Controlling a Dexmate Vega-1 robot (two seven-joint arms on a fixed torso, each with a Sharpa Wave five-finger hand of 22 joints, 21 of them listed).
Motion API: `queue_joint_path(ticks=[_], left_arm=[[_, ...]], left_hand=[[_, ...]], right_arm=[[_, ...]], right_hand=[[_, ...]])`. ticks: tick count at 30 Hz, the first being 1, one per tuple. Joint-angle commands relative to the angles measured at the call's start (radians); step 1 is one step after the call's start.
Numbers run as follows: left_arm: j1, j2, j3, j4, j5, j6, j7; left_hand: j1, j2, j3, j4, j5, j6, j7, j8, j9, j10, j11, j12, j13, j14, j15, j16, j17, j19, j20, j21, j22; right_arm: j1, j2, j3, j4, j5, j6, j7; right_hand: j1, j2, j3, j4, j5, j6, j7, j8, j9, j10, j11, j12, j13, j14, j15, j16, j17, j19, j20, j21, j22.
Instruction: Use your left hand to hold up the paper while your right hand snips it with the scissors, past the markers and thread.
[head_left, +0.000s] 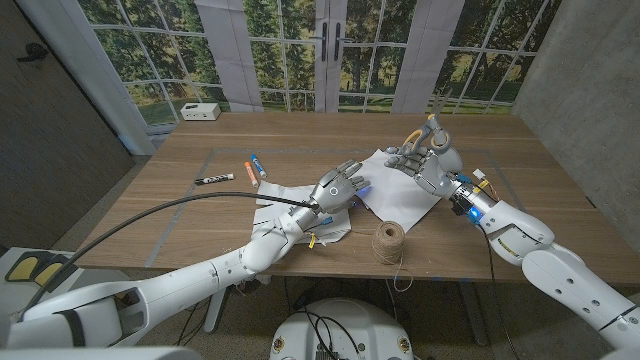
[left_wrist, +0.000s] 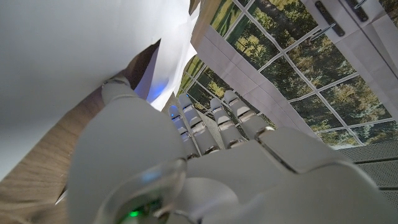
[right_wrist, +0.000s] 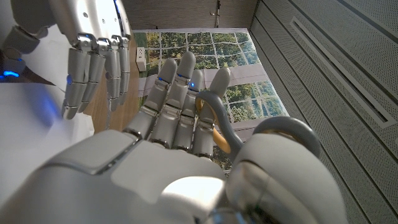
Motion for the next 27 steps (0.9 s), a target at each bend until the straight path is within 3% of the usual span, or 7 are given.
queue_joint_path(ticks=[1,27], left_arm=[[-0.022,-0.025,0.011,0.044,-0.024,-0.002,-0.006],[-0.059,-0.05,0.052,0.098,-0.064,0.002,0.008]], left_hand=[[0.018,0.002,-0.001,-0.005,-0.003,0.008,-0.002,0.0,0.004,0.008,-0.001,-0.004,0.003,0.01,-0.174,0.004,0.002,0.013,-0.042,0.0,0.003],[0.039,0.017,0.007,-0.011,-0.009,0.014,-0.002,-0.001,0.005,0.013,-0.001,-0.006,0.003,0.015,-0.173,0.004,0.002,0.017,-0.044,0.0,0.004]], right_arm=[[-0.004,-0.001,0.003,-0.007,0.001,-0.005,-0.003],[0.01,0.007,0.0,0.019,0.014,-0.011,0.016]], right_hand=[[0.003,0.008,-0.004,-0.006,-0.003,-0.04,0.036,0.008,0.001,0.075,-0.012,0.001,0.002,-0.029,-0.087,-0.005,0.003,0.01,-0.002,-0.003,0.002],[-0.001,0.012,-0.004,-0.009,-0.005,-0.042,0.035,0.013,-0.002,0.077,-0.012,-0.002,0.004,-0.029,-0.086,-0.008,0.003,0.013,0.002,-0.017,0.002]])
